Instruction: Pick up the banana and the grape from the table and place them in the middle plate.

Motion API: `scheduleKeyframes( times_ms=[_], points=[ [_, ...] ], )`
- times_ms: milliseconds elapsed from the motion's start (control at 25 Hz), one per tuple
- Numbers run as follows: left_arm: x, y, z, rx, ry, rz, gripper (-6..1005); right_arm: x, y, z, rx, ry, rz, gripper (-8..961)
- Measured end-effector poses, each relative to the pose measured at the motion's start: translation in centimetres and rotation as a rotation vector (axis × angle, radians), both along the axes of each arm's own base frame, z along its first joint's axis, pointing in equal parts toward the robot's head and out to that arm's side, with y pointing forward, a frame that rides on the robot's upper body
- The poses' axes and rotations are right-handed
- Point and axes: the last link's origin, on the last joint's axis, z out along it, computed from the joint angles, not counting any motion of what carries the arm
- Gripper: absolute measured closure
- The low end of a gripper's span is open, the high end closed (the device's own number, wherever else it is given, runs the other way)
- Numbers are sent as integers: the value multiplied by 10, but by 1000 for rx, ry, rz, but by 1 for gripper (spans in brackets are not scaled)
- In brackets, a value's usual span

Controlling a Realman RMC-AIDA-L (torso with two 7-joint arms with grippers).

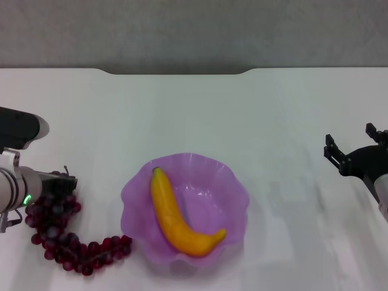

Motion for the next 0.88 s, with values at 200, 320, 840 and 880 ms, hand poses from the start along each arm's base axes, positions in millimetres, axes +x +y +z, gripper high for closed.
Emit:
scheduleKeyframes(
  times_ms=[200, 320, 840, 880],
  points=[
    [0, 0, 0, 1, -2, 1, 620, 1, 0, 0, 1, -1, -2, 73],
    [1, 0, -1, 1, -3, -1, 624, 1, 0, 0, 0, -1, -1, 73],
    [5, 0, 1, 21, -23, -16, 656, 2, -1, 0, -1, -4, -3, 73],
    [6, 0, 2, 23, -24, -18, 661, 2, -1, 0, -1, -4, -3, 73]
  ],
)
